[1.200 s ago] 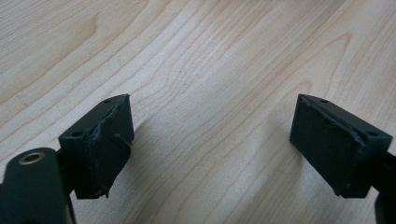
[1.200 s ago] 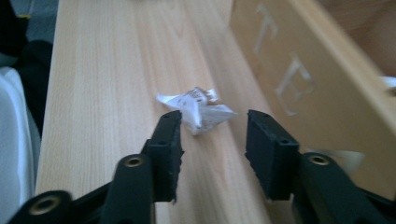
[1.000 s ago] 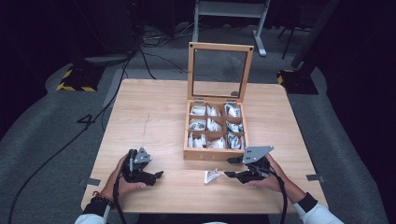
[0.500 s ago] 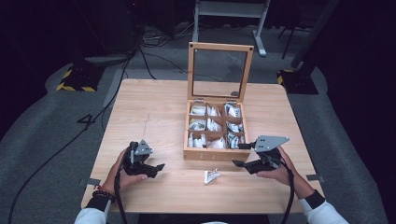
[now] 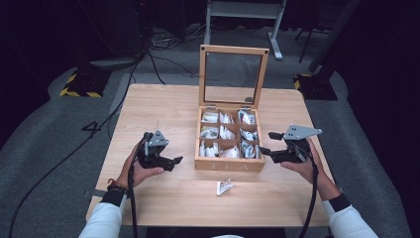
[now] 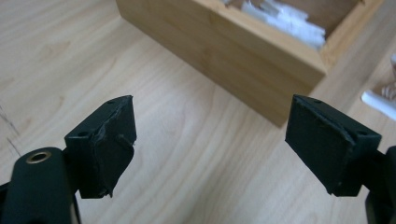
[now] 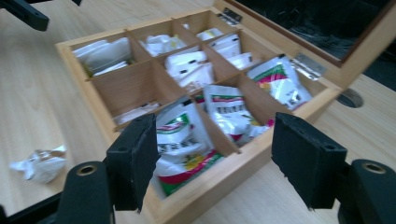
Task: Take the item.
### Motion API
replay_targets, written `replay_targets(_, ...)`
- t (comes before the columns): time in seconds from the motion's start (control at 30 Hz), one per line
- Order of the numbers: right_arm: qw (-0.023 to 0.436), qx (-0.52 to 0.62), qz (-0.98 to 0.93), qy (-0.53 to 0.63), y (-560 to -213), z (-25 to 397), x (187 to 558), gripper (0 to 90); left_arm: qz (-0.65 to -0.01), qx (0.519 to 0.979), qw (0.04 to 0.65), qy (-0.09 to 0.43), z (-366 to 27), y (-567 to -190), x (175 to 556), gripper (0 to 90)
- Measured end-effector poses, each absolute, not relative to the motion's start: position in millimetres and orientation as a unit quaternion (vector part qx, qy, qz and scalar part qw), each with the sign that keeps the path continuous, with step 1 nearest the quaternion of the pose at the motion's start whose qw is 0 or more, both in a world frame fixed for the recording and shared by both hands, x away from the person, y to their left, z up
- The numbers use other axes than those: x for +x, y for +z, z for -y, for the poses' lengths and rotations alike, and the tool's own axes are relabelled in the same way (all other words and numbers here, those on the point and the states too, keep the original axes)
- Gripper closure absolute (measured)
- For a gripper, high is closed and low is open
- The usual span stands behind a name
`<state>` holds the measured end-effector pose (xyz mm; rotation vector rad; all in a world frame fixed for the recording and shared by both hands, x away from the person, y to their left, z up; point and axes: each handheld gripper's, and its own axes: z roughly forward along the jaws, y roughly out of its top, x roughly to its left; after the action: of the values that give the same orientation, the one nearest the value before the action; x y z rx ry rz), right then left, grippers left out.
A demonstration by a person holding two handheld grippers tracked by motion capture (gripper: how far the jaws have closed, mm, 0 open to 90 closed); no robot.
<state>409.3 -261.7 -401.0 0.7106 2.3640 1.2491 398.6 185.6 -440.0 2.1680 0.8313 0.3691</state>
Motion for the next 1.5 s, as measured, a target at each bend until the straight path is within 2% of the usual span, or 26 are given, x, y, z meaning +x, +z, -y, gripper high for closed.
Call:
replay_targets(0.3, 0.191, 0.293, -0.832, 0.430, -396.6, 266.9, 445.7, 32.1, -0.333, 0.841, 0.395, 0.164, -166.6, -422.6, 438.7, 17.2)
replay_targets(0.57, 0.190, 0.313, -0.823, 0.434, -383.9, 262.6, 470.6, 31.5, -0.335, 0.839, 0.397, 0.163, -149.4, -414.5, 472.7, 17.4)
replay_targets(0.9, 0.211, 0.342, -0.807, 0.431, -373.4, 260.5, 507.2, 33.4, -0.361, 0.825, 0.406, 0.157, -129.9, -410.8, 512.9, 17.7)
replay_targets(1.5, 0.209, 0.380, -0.801, 0.413, -375.0, 245.4, 570.3, 30.7, -0.397, 0.810, 0.396, 0.173, -95.7, -393.9, 578.5, 19.3)
